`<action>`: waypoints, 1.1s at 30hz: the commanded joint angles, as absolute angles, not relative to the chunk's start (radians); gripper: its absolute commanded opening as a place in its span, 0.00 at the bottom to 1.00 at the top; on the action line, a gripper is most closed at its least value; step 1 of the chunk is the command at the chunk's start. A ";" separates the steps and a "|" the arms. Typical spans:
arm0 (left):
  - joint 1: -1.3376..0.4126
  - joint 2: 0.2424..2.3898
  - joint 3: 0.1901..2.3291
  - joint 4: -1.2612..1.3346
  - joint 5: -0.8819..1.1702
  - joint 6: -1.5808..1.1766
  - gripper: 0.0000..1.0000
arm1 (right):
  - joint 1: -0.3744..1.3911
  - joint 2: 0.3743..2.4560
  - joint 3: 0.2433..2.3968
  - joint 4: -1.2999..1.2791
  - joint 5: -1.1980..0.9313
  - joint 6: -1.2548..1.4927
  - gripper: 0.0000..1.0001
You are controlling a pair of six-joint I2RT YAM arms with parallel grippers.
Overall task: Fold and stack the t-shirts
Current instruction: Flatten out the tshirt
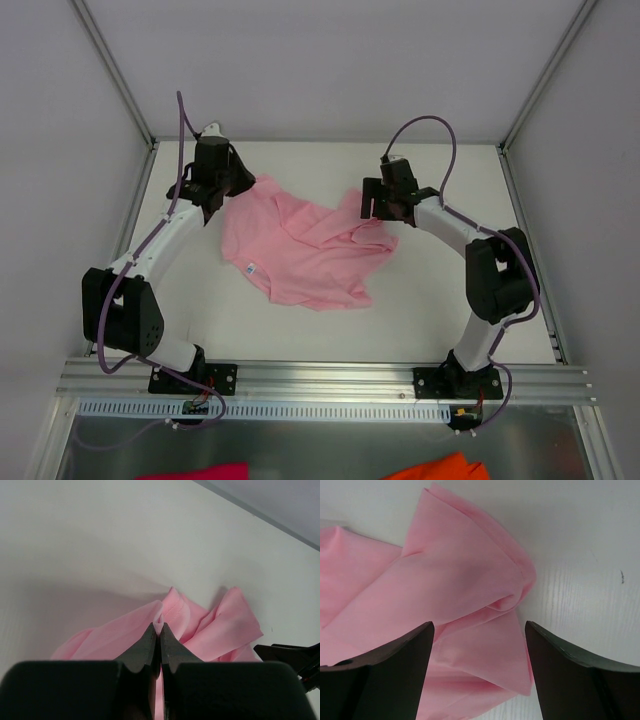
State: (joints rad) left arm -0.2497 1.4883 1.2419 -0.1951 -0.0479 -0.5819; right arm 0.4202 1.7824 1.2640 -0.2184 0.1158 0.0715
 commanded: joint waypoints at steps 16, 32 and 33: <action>-0.271 1.466 1.212 -0.138 -0.072 -0.545 0.00 | 0.396 1.815 1.201 -0.120 -0.070 0.140 0.75; -0.298 1.529 1.232 -0.120 -0.064 -0.549 0.00 | 0.497 1.689 1.203 -0.235 0.025 0.066 0.72; -0.298 1.528 1.232 -0.120 -0.064 -0.549 0.00 | 0.499 1.690 1.203 -0.238 0.026 0.066 0.72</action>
